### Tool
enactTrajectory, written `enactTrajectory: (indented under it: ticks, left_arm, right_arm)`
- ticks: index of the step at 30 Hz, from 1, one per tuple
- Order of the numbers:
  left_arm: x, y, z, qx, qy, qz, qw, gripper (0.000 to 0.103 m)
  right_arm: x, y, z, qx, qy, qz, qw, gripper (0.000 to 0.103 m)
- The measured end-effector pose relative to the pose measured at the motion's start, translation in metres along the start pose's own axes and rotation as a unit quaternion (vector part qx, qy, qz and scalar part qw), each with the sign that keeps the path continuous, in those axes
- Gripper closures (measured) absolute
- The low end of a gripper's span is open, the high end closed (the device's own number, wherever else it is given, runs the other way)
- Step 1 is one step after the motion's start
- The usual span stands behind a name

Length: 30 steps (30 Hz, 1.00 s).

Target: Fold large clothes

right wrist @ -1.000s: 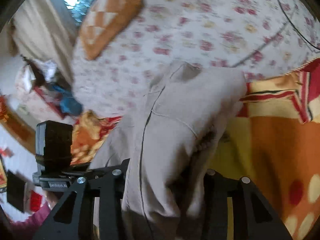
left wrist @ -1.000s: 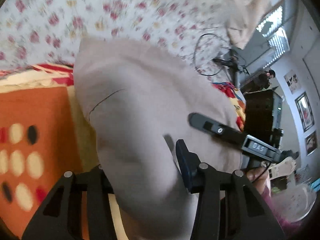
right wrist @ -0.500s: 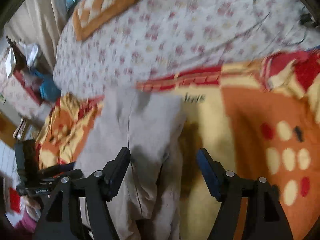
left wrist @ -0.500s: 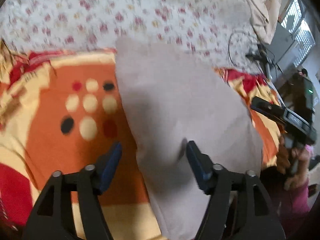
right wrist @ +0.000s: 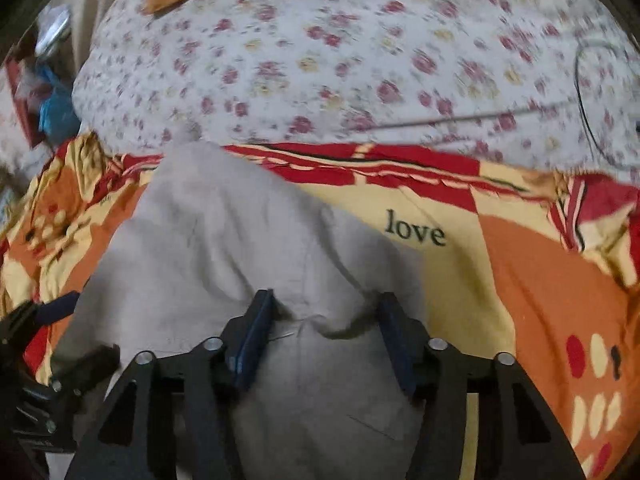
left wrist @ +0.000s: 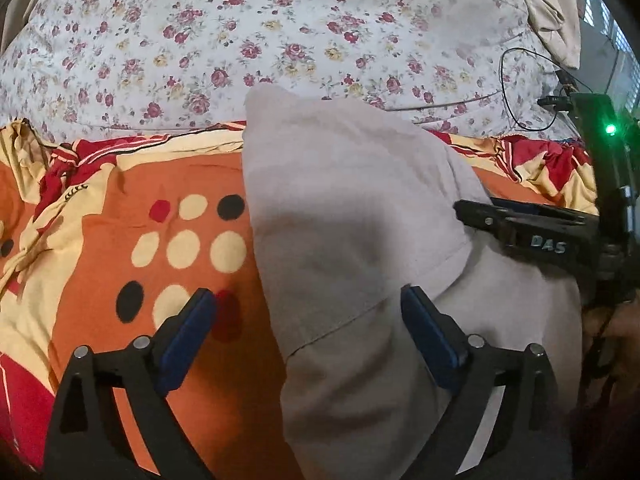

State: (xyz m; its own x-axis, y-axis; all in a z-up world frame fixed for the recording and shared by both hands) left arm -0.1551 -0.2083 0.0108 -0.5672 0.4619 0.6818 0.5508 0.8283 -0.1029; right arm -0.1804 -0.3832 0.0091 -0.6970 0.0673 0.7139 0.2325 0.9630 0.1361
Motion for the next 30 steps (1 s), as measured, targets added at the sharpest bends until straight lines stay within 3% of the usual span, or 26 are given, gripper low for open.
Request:
enactTrajectory:
  ticks: [4, 8, 12, 15, 19, 25, 30]
  left_arm:
    - [0.004, 0.000, 0.001, -0.001, -0.004, -0.008, 1.0000, 0.008]
    - [0.009, 0.000, 0.003, 0.004, -0.004, -0.013, 0.9999, 0.008]
    - [0.016, -0.001, 0.005, 0.010, -0.010, -0.025, 0.9996, 0.008]
    - [0.022, -0.003, 0.007, 0.005, -0.013, -0.039, 0.9991, 0.008]
    - [0.041, -0.001, 0.007, -0.006, -0.037, -0.063, 0.9973, 0.008]
    - [0.069, 0.003, 0.006, 0.022, -0.063, -0.053, 0.9963, 0.008]
    - [0.088, 0.005, 0.003, 0.027, -0.078, -0.062, 0.9947, 0.008]
  right_arm:
    - [0.039, 0.001, -0.002, -0.010, -0.005, -0.003, 1.000, 0.045]
    - [0.086, 0.019, 0.018, 0.031, -0.018, -0.006, 0.999, 0.042]
    - [0.092, 0.023, 0.054, 0.059, 0.002, 0.012, 0.998, 0.043]
    - [0.077, 0.014, 0.073, 0.034, 0.029, 0.012, 0.999, 0.041]
    - [0.097, 0.013, 0.065, 0.028, 0.008, 0.023, 0.999, 0.037]
    - [0.127, 0.023, 0.045, 0.032, -0.042, 0.040, 0.998, 0.033]
    - [0.135, 0.032, 0.034, 0.020, -0.068, 0.043, 0.997, 0.025]
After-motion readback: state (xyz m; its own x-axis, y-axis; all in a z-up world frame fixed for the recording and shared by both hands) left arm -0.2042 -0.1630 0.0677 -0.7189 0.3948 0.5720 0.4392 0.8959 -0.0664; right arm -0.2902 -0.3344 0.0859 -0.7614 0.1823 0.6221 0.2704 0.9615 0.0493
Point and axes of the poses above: each gripper's, at about its wrist camera, not at the fingertips, and x roughly against the way its jaws point, y to its left, z to its underside, the point moved 6 cm from there along -x, roughly the way its jaws point, and after that the axes turned 9 degrees about -y, right-handed, at the moved point
